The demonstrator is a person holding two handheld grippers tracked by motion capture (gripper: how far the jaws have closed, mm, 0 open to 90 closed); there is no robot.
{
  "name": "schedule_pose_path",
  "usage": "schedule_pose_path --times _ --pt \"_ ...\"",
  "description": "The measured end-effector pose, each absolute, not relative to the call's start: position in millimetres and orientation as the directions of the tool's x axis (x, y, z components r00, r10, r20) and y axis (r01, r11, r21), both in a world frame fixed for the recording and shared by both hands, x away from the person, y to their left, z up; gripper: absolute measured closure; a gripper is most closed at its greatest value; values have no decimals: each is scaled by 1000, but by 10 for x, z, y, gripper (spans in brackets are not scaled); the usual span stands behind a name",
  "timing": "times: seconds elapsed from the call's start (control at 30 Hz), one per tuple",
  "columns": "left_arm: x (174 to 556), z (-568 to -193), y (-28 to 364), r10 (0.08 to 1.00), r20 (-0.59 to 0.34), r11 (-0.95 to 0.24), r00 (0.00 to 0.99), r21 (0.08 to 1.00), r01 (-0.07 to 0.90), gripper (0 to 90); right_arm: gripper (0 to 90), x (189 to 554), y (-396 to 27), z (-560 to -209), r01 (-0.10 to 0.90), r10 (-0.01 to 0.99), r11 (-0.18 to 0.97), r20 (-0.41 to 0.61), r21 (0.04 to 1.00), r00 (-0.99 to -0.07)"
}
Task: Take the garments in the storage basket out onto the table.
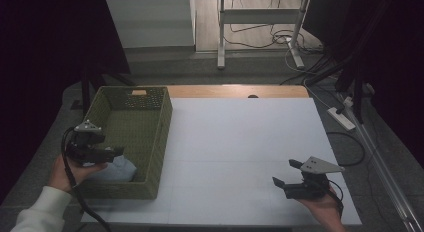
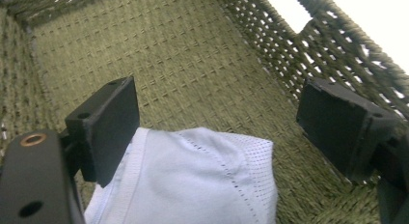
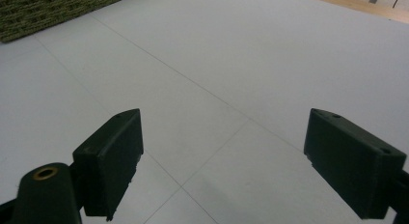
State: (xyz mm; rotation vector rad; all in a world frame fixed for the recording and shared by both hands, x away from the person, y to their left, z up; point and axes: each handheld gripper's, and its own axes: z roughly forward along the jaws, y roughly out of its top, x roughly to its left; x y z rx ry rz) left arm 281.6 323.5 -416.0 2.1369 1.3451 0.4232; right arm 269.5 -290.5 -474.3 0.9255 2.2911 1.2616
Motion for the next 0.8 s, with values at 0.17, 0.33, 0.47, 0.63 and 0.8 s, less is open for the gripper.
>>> schedule_pose_path --times 0.17,0.33,0.47,0.63,0.8 --pt "2852 -4193 3286 904 -35 -325 427 594 736 155 141 2697 -2903 -4744 370 696 384 -1 846 -718" --pt "2910 -4260 3325 913 -41 -317 407 557 767 155 140 2703 -2896 -4753 374 695 385 1 843 -719" --pt "2957 -4300 3349 917 -43 -315 397 532 786 154 141 2704 -2898 -4753 374 696 384 2 844 -718" --pt "3011 -4342 3367 920 -44 -315 389 505 803 152 141 2704 -2897 -4755 374 695 387 1 843 -719" --pt "3051 -4373 3377 922 -48 -314 383 485 816 150 141 2705 -2895 -4759 375 695 386 2 843 -719"
